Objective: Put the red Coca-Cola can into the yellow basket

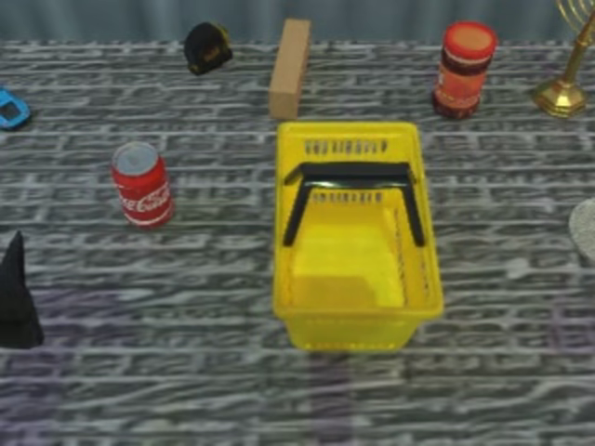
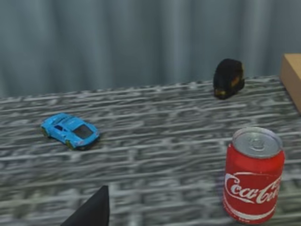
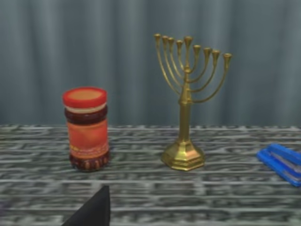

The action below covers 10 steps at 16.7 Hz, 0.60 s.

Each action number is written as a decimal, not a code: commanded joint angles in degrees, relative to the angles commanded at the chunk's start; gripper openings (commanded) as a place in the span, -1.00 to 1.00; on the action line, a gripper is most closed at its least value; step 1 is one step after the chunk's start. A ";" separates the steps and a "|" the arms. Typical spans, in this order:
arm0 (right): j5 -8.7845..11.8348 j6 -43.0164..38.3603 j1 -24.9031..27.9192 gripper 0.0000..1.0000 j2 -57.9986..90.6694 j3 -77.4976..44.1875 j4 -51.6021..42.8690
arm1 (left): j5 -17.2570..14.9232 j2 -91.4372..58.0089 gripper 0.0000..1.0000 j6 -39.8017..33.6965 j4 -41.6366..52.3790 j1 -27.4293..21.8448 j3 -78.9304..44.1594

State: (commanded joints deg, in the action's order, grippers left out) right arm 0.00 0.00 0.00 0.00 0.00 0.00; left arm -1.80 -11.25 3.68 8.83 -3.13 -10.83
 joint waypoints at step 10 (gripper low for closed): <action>0.00 0.00 0.00 1.00 0.00 0.00 0.00 | -1.46 -49.38 1.00 13.72 33.11 -6.46 -45.96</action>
State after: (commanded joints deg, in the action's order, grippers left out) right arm 0.00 0.00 0.00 0.00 0.00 0.00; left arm -3.26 -60.62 17.40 41.94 -9.59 -56.79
